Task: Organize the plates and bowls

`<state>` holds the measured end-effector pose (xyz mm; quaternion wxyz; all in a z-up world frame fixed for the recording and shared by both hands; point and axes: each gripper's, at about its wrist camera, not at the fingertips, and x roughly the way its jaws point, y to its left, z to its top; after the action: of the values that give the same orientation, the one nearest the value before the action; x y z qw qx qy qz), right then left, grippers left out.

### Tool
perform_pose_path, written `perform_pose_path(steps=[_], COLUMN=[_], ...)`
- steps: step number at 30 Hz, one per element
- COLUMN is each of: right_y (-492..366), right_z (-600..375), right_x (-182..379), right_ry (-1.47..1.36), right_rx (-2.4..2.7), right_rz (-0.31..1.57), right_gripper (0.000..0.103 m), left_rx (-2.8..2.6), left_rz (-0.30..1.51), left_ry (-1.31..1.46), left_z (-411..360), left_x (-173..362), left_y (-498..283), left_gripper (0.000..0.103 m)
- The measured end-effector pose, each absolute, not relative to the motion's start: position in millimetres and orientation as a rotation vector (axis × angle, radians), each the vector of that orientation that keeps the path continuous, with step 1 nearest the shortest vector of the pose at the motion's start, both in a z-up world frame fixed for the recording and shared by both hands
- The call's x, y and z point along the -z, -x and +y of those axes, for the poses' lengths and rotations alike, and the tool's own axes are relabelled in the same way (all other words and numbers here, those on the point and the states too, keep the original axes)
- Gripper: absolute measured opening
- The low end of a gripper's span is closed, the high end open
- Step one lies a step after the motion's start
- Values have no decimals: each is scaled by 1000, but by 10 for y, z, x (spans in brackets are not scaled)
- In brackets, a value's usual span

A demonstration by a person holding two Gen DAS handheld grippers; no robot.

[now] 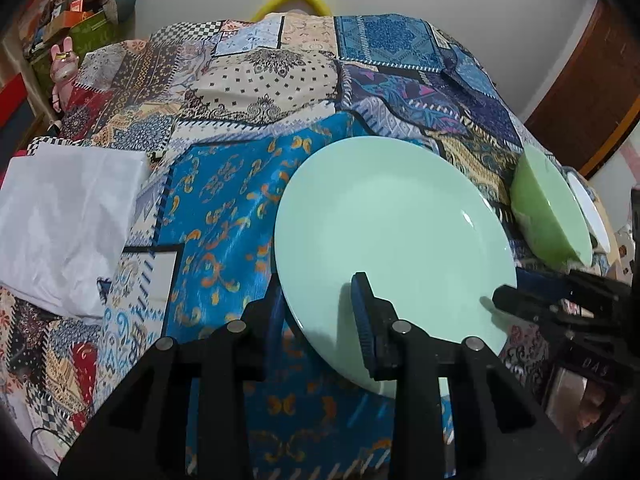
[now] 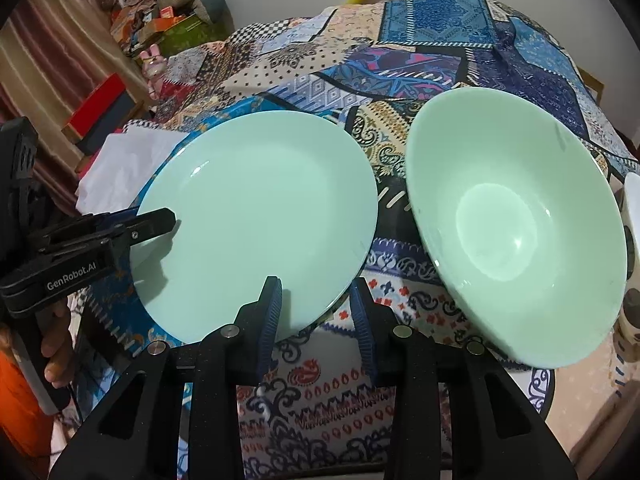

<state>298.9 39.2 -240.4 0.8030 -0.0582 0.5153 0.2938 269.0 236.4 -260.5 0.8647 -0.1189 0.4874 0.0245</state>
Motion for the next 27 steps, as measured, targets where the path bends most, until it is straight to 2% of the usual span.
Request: perform_pose_path(steps=[17, 27], right_y=[-2330, -2681], right_z=[558, 650], right_x=[2387, 2439], right_ry=[216, 232], right_rx=[-821, -744], right_rz=[1145, 1145], right_gripper=[32, 32], left_rx=[-94, -105], left_rz=[1063, 1057], left_ry=[300, 330], left_z=[2376, 2426], left_x=[2560, 2615], left_y=[-1598, -1611], left_gripper=[33, 33])
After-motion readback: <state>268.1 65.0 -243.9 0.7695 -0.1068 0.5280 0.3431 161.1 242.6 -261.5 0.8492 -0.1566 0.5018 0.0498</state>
